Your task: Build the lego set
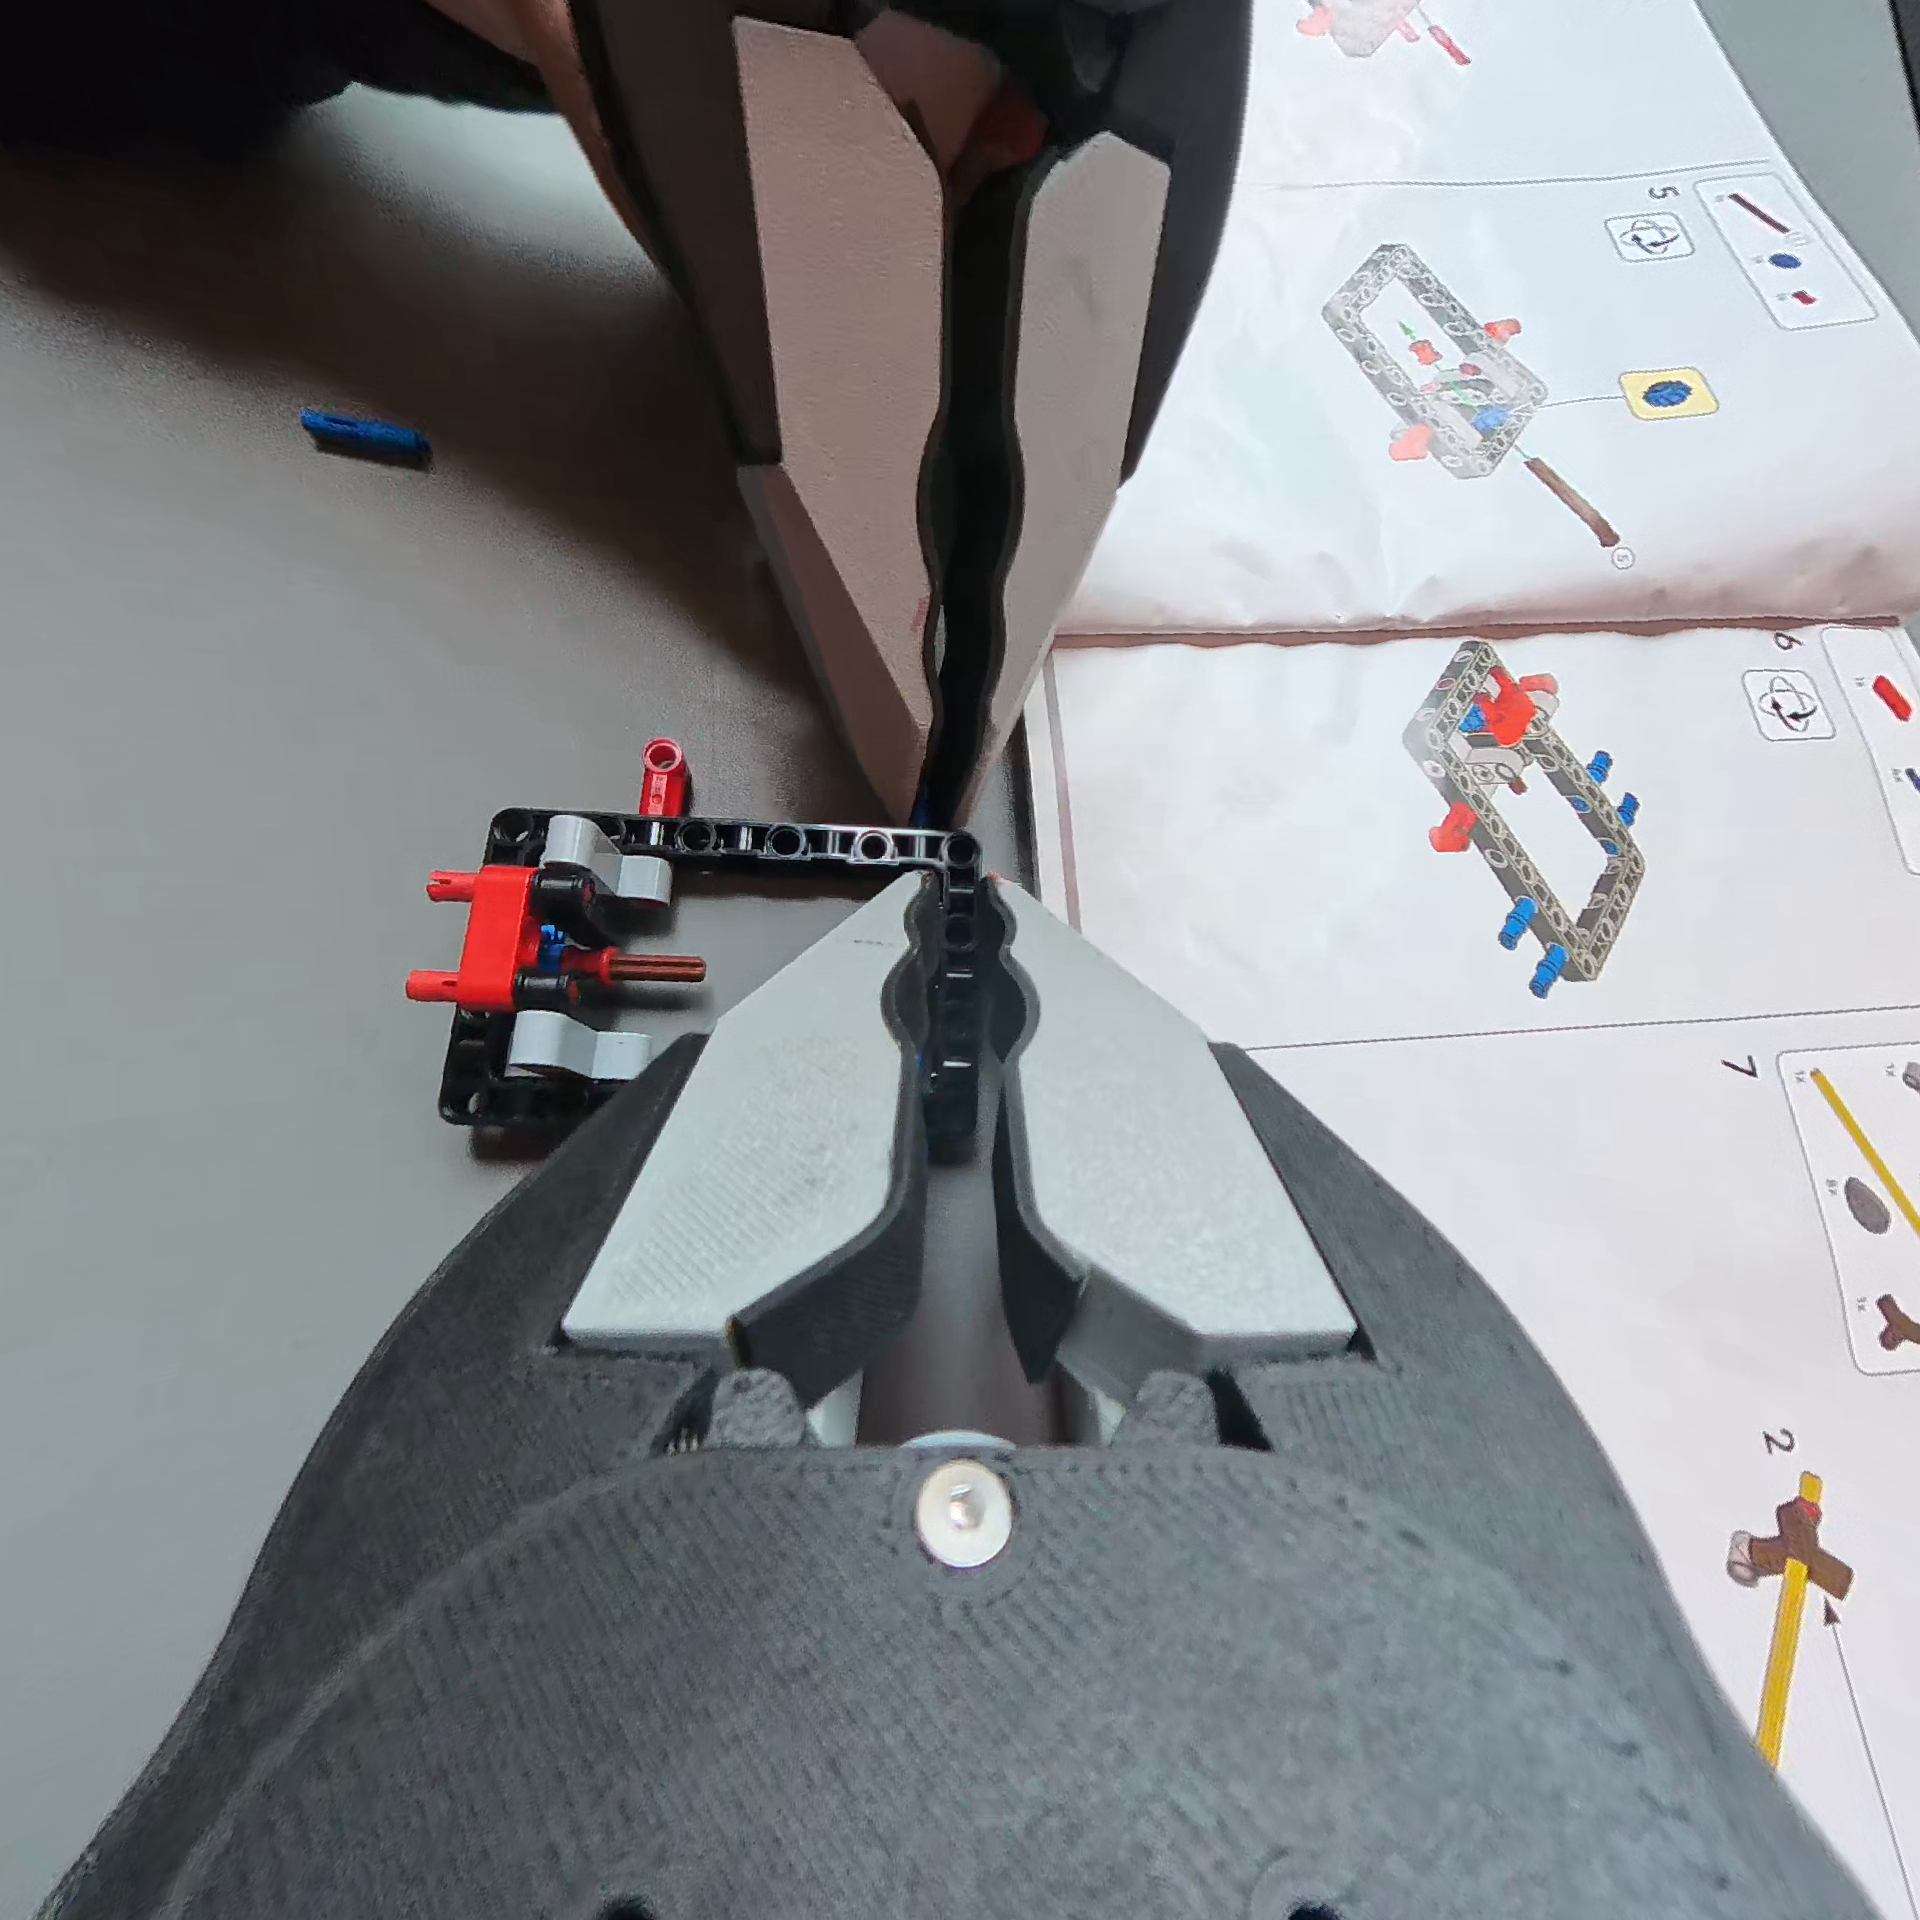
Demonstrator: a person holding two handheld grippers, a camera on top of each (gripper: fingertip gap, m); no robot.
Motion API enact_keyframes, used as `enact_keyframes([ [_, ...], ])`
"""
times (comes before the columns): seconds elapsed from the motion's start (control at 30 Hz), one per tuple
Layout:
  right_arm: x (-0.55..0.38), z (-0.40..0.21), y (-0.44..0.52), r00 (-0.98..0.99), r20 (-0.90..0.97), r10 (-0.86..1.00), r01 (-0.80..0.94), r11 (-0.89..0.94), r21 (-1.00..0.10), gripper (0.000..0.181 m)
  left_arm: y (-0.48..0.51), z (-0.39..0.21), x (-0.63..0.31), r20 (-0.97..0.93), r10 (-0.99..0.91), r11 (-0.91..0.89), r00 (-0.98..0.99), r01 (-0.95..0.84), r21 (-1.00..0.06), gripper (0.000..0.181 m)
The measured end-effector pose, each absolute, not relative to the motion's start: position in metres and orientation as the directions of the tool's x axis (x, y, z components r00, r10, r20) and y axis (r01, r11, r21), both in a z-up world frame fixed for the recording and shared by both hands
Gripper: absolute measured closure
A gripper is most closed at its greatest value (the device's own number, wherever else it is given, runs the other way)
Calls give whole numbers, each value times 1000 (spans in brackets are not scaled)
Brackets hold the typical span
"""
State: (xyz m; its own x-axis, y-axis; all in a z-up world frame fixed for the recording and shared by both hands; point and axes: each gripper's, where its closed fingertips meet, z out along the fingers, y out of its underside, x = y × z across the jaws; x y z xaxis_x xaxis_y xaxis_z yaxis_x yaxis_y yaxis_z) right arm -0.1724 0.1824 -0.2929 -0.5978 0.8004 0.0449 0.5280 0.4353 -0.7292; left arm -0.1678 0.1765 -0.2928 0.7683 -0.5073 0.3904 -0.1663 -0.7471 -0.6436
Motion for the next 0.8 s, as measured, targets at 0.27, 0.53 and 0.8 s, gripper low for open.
enact_keyframes([
  [0.27,-171,-293,178,-662,111,742,457,516,-724,178,173,-293,-167,299,-645,-660,703,-316,-682,180],
  [0.53,-173,-293,175,-666,173,725,409,549,-729,175,169,-291,-166,303,-643,-660,704,-309,-685,178],
  [0.8,-171,-293,173,-679,175,713,397,557,-729,176,165,-288,-178,258,-637,-655,727,-332,-679,150],
])
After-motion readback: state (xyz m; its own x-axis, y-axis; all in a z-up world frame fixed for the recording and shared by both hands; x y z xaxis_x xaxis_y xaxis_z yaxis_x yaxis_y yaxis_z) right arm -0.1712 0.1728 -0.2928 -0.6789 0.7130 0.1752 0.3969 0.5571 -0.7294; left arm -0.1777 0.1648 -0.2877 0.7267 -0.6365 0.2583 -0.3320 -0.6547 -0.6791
